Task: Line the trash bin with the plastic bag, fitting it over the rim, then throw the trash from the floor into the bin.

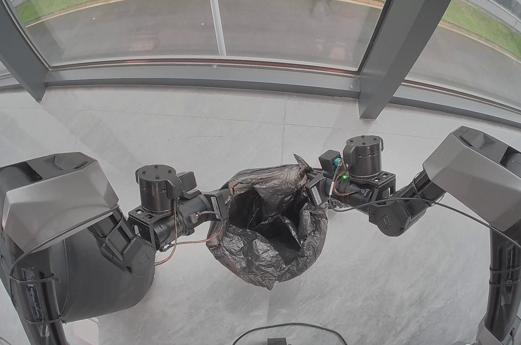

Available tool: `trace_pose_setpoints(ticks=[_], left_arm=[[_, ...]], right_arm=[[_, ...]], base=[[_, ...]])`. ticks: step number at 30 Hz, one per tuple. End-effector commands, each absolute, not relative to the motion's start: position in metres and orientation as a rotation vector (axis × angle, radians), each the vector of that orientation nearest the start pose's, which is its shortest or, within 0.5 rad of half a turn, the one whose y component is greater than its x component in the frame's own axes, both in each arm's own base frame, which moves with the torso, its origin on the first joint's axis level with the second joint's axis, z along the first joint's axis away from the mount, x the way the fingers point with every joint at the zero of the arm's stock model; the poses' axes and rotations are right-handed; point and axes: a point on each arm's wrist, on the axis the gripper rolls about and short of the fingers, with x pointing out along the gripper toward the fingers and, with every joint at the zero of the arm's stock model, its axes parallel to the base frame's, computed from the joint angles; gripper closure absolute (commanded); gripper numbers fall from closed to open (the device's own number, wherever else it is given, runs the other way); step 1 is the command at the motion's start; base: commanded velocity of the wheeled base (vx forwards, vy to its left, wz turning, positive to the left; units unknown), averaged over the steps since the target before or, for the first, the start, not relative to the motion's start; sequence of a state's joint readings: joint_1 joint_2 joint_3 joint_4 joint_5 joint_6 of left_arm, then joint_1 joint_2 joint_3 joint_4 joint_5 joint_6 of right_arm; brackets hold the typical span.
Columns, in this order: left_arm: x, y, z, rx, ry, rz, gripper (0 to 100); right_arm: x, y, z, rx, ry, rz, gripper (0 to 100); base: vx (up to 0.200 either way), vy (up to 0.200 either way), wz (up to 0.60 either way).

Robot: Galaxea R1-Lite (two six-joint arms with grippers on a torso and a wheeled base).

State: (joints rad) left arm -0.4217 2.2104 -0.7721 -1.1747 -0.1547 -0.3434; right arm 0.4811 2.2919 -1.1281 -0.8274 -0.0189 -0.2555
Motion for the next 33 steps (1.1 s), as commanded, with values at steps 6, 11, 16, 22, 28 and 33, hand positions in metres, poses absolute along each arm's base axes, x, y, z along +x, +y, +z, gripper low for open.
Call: trace_pose_setpoints(ticks=[6,11,16,22,28,33], left_arm=[[0.356,-0.153,0.039,-0.289,0.361,-0.498,100],[0.362,-0.149,0.036,-0.287,0.361,-0.483,100],[0.367,-0.146,0.037,-0.286,0.393,-0.464,100],[0.368,-0.147,0.037,-0.284,0.394,-0.466,100],[0.368,-0.146,0.037,-0.285,0.394,-0.464,0],[0.367,-0.145,0.039,-0.286,0.384,-0.463,0]], right_arm=[[0.386,0.201,0.052,-0.337,0.284,0.499,100],[0.386,0.201,0.053,-0.330,0.282,0.498,100],[0.385,0.201,0.057,-0.312,0.281,0.492,100],[0.385,0.201,0.057,-0.315,0.278,0.490,100],[0.386,0.201,0.058,-0.312,0.268,0.491,100],[0.386,0.200,0.058,-0.311,0.268,0.491,100]], base=[[0.000,0.000,0.00],[0.000,0.000,0.00],[0.000,0.000,0.00],[0.000,0.000,0.00],[0.000,0.000,0.00],[0.000,0.000,0.00]])
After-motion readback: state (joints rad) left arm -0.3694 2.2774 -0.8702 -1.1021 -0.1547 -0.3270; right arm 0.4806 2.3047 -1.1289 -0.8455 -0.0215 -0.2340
